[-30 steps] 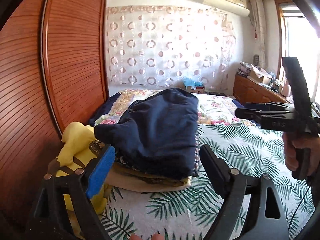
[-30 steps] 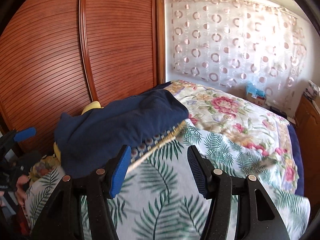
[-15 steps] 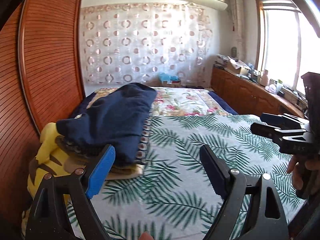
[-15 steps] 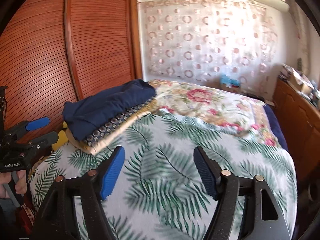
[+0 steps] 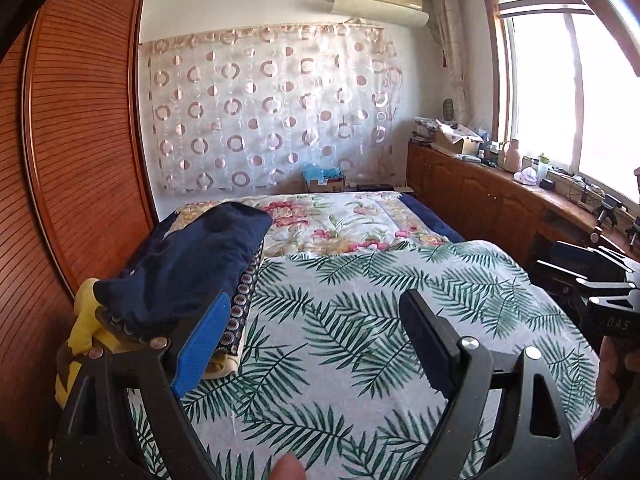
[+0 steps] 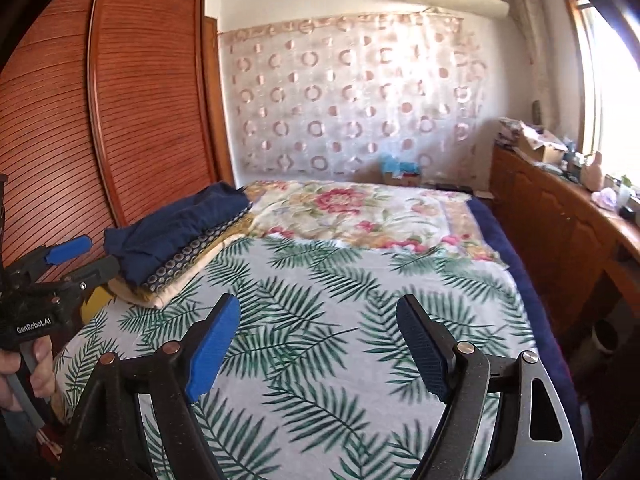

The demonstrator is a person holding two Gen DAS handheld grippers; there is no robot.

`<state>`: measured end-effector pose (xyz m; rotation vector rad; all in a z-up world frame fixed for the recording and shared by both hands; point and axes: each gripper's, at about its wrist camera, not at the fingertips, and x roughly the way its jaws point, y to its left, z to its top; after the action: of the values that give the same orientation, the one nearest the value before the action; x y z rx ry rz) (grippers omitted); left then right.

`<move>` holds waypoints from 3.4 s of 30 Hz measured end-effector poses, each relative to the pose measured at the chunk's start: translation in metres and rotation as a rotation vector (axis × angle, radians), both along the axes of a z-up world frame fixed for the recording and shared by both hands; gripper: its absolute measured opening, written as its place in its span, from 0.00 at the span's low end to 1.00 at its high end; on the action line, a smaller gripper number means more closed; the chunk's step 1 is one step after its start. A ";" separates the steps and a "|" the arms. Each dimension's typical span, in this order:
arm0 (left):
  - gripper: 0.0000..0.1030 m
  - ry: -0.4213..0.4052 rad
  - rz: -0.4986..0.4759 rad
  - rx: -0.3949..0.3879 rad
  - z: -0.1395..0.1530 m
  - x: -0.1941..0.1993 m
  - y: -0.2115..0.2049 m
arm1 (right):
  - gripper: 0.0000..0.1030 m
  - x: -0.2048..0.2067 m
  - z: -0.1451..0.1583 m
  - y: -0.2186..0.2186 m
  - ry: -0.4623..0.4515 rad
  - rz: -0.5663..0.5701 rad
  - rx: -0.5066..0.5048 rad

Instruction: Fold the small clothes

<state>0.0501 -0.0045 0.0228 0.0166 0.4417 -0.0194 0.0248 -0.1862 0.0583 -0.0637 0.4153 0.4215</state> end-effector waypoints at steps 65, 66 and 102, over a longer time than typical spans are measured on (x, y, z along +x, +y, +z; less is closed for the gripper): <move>0.84 -0.053 -0.012 -0.012 0.034 -0.012 -0.009 | 0.80 -0.025 0.005 -0.023 -0.102 -0.110 0.036; 0.84 -0.054 -0.011 -0.012 0.036 -0.013 -0.008 | 0.80 -0.024 0.005 -0.023 -0.101 -0.110 0.035; 0.84 -0.058 -0.011 -0.012 0.037 -0.016 -0.008 | 0.80 -0.025 0.005 -0.023 -0.107 -0.117 0.040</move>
<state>0.0343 -0.0125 0.0600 0.0078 0.3830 -0.0318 -0.0006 -0.2093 0.0629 -0.0230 0.3034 0.3091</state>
